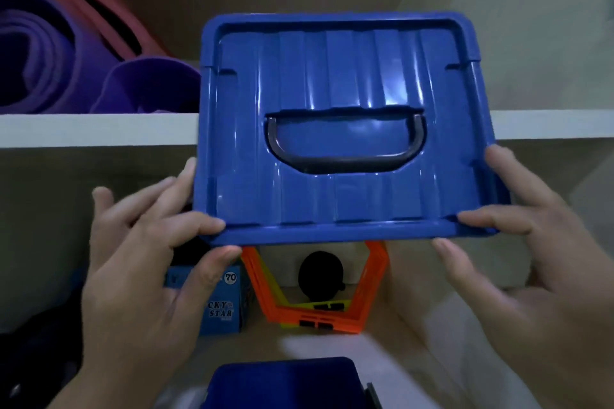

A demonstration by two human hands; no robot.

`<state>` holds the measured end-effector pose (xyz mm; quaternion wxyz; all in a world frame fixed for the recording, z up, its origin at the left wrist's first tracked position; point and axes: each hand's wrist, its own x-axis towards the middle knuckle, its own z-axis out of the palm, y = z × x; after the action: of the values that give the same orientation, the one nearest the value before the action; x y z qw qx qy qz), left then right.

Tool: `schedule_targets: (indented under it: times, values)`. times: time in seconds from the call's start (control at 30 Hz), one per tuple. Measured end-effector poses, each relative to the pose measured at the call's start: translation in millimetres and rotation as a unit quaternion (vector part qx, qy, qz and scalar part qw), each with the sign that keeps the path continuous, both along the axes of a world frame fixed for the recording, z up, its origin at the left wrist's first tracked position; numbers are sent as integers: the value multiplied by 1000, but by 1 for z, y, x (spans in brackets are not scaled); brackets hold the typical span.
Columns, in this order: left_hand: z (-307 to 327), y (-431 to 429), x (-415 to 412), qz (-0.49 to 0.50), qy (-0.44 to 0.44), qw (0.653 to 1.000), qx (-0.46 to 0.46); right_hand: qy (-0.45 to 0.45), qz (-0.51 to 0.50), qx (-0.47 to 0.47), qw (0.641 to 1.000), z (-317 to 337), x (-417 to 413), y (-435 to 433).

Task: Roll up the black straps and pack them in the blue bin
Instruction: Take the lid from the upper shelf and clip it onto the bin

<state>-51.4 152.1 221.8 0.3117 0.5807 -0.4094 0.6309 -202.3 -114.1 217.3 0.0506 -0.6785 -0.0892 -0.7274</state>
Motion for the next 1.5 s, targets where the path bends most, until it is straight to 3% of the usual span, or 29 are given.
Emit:
schedule_targets:
  times: [0.2,0.43,0.63,0.77,1.1,1.5]
  values:
    - [-57,17,8,11,23,1000,5,12,5,18,1000,-55,5,22]
    - [-134,46,18,39,51,996,55,135,35,28,990,-122,11,36]
    - [-185,51,10,31,132,990,39,188,35,34,981,-164,21,42]
    - [-203,49,6,3,207,978,15,202,17,39,978,-184,29,44]
    - [-240,35,28,-6,353,935,-4,244,47,174,953,-228,54,53]
    - [-251,35,34,-21,378,925,-8,305,37,190,932,-237,58,49]
